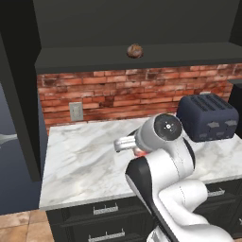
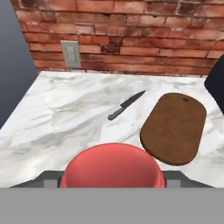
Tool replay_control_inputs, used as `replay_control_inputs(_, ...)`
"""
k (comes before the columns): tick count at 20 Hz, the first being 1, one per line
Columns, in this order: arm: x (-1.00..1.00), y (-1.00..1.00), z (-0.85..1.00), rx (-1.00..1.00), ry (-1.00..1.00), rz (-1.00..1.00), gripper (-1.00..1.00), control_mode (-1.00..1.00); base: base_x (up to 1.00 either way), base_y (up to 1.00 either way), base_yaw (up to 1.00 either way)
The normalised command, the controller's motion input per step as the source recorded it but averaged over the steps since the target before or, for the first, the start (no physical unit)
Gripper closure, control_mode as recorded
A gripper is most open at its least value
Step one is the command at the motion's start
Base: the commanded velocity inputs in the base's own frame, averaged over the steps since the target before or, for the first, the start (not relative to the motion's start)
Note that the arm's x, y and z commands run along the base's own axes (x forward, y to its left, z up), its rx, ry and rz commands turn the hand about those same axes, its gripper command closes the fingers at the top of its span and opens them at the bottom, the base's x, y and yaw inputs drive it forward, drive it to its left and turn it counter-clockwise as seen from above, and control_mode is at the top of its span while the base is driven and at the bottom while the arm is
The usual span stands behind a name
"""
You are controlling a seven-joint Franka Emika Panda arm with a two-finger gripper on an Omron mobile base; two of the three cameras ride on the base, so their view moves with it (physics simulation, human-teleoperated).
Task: Pick the bread, place it on the cutting board, pick the jam, place it on the counter, and close the cabinet.
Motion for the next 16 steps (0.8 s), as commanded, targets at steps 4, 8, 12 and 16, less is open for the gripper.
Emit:
replay_control_inputs(4, 0.00, 0.27, -0.30, 0.00, 0.00, 0.00, 1.00, -1.00, 0.00, 0.00, 0.00)
replay_control_inputs(8, 0.00, 0.28, -0.36, 0.00, 0.00, 0.00, 1.00, -1.00, 0.00, 0.00, 0.00)
replay_control_inputs(12, 0.03, 0.14, -0.40, 0.00, 0.00, 0.00, 1.00, -1.00, 0.00, 0.00, 0.00)
replay_control_inputs(16, 0.12, 0.21, -0.38, 0.00, 0.00, 0.00, 1.00, -1.00, 0.00, 0.00, 0.00)
